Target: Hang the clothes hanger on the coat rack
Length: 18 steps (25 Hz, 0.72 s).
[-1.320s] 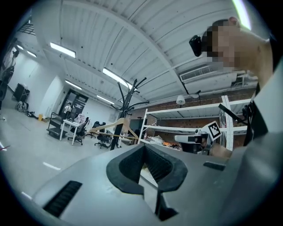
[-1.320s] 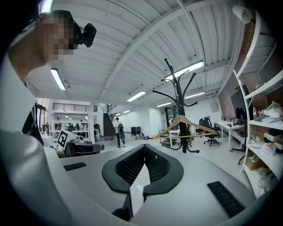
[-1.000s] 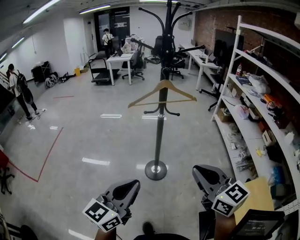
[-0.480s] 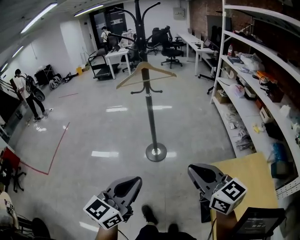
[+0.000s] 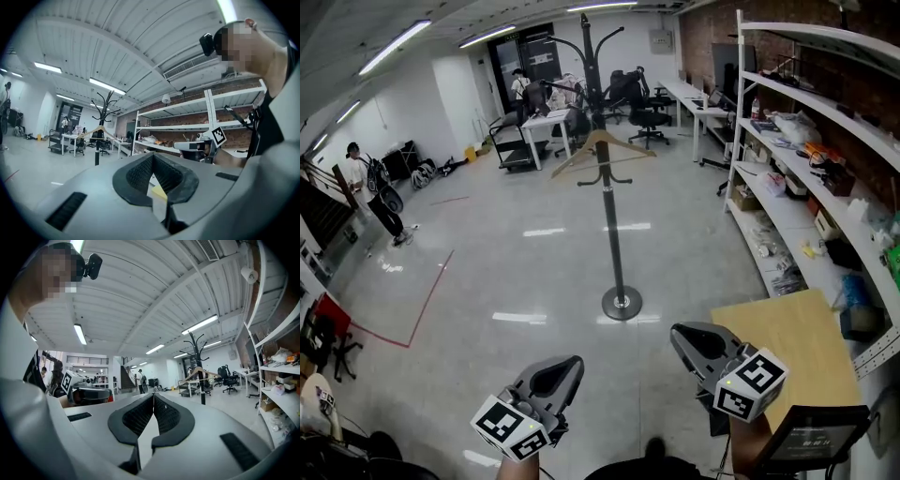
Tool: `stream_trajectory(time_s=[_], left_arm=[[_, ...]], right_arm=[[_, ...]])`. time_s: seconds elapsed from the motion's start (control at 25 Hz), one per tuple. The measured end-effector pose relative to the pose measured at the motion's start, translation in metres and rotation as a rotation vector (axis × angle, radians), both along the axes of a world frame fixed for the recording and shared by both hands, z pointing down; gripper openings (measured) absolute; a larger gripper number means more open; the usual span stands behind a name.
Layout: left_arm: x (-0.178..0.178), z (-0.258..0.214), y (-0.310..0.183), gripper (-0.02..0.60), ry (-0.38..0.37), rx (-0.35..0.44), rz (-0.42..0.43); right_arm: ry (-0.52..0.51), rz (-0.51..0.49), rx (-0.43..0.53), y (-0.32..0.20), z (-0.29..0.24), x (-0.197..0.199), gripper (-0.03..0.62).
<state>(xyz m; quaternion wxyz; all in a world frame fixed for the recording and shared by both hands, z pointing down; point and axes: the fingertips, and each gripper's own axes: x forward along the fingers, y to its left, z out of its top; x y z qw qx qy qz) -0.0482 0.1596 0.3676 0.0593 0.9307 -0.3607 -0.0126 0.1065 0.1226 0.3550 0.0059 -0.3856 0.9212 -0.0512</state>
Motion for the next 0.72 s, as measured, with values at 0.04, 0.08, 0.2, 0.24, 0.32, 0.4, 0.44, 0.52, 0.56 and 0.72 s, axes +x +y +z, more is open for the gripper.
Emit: stream_trajectory(time_s=[0.04,0.08,0.2,0.24,0.32,0.4,0.44,0.52,0.56,0.72], left_arm=[[-0.007,0.003,0.013,-0.002,0.003,0.0,-0.001],[-0.016,0.007,0.026,0.0,0.006,-0.005,-0.005],[-0.051,0.019,0.063,0.0,0.012,-0.031,-0.021],[-0.06,0.025,0.075,0.0,0.015,-0.044,-0.023],[-0.072,0.033,0.099,0.0,0.024,-0.067,-0.019],[-0.083,0.038,0.124,0.0,0.031,-0.072,-0.006],[-0.09,0.04,0.137,0.0,0.036,-0.075,0.002],[-0.101,0.046,0.163,-0.001,0.049,-0.094,0.019],[-0.104,0.048,0.174,-0.001,0.05,-0.102,0.031],[-0.103,0.043,0.214,0.0,0.052,-0.101,0.078]], right_arm=[[0.002,0.004,0.001,0.011,0.001,-0.006,0.008],[0.004,0.008,0.001,0.023,0.001,-0.014,0.008],[0.025,0.021,0.011,0.062,0.003,-0.042,0.008],[0.039,0.026,0.007,0.074,0.005,-0.051,0.008],[0.059,0.035,-0.013,0.098,0.012,-0.063,0.008],[0.064,0.05,-0.026,0.123,0.016,-0.073,0.008],[0.066,0.062,-0.027,0.137,0.018,-0.078,0.008],[0.073,0.093,-0.032,0.167,0.023,-0.086,0.008],[0.073,0.109,-0.039,0.181,0.026,-0.089,0.008],[0.088,0.128,-0.052,0.23,0.03,-0.096,0.008]])
